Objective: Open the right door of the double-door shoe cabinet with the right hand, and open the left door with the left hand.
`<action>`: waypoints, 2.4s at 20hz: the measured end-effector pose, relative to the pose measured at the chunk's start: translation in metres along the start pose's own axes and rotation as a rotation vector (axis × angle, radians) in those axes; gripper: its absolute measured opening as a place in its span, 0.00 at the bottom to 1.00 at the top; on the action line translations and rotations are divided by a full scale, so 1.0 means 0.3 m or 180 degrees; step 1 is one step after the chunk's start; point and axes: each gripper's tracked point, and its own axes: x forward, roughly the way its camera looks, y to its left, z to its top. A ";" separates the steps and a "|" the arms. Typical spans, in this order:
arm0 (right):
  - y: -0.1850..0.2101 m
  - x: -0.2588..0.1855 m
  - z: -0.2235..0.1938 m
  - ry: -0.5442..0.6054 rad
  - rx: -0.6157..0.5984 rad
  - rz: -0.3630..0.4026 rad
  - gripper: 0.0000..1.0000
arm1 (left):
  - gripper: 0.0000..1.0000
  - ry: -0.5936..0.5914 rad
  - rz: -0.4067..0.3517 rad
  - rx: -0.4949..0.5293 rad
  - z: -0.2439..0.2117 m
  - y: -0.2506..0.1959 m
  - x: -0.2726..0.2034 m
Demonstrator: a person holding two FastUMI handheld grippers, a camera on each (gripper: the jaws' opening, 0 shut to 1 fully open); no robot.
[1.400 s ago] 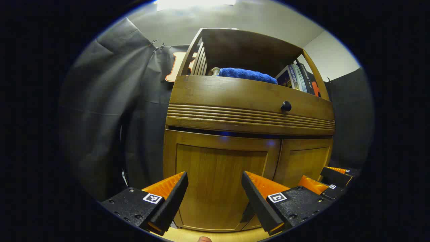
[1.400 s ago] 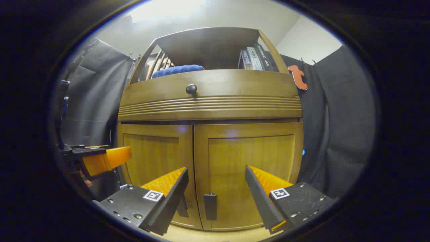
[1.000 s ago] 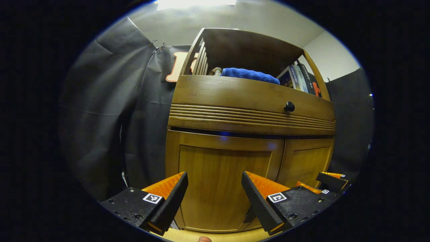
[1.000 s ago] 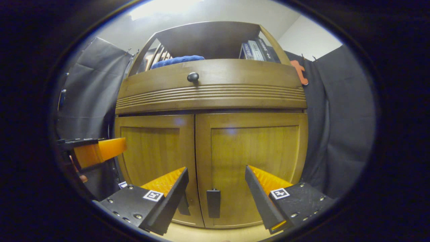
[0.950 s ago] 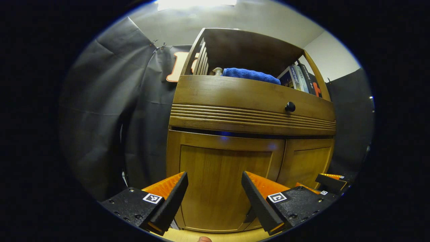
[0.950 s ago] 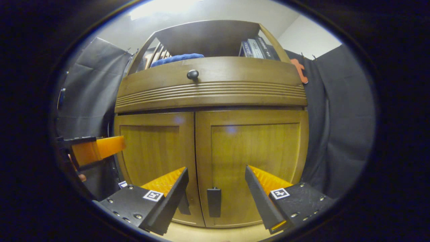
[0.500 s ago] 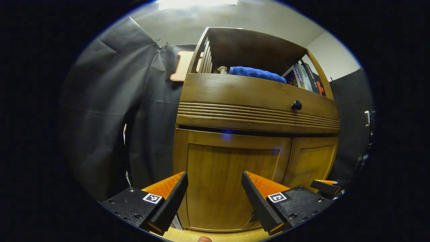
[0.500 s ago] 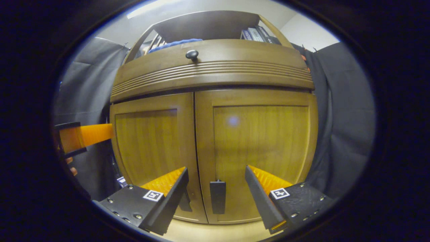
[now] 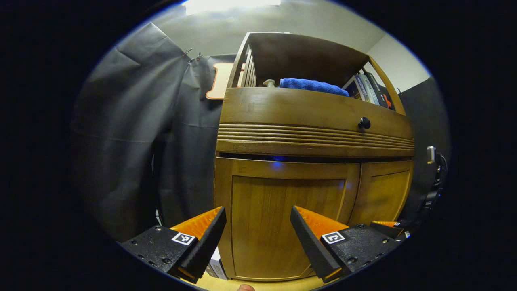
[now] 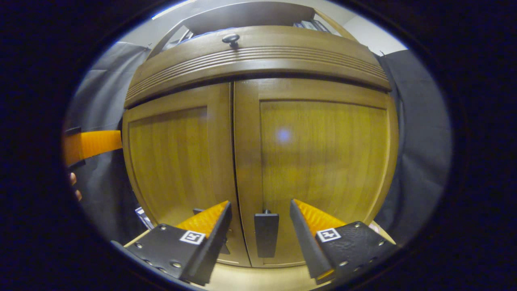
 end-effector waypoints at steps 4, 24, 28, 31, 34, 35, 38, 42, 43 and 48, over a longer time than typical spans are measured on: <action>-0.004 0.024 -0.019 0.0047 -0.0058 -0.0069 0.61 | 0.98 0.0013 0.0040 0.0012 -0.008 0.016 0.008; -0.084 -0.160 -0.059 0.0140 0.0045 -0.0393 0.26 | 0.97 0.0001 -0.0069 -0.0123 0.015 -0.034 -0.064; -0.110 -0.225 -0.066 0.0128 0.0047 -0.0417 0.26 | 0.98 0.0045 -0.0126 -0.0151 0.008 -0.075 -0.093; -0.129 -0.269 -0.070 0.0125 0.0051 -0.0437 0.26 | 0.98 0.0050 -0.0171 -0.0124 0.010 -0.103 -0.111; -0.149 -0.309 -0.073 0.0118 0.0046 -0.0458 0.26 | 0.98 0.0055 -0.0232 -0.0142 0.010 -0.142 -0.127; -0.156 -0.322 -0.075 0.0117 0.0044 -0.0465 0.26 | 0.98 0.0059 -0.0253 -0.0139 0.009 -0.153 -0.132; -0.177 -0.359 -0.075 0.0119 0.0038 -0.0488 0.25 | 0.98 0.0082 -0.0300 -0.0124 0.000 -0.184 -0.141; -0.204 -0.405 -0.091 0.0132 0.0069 -0.0499 0.25 | 0.98 0.0114 -0.0360 -0.0141 -0.010 -0.224 -0.143; -0.212 -0.414 -0.091 0.0137 0.0080 -0.0507 0.25 | 0.98 0.0118 -0.0376 -0.0140 -0.012 -0.234 -0.143; -0.257 -0.488 -0.093 0.0157 0.0093 -0.0581 0.25 | 0.98 0.0136 -0.0468 -0.0128 -0.021 -0.289 -0.144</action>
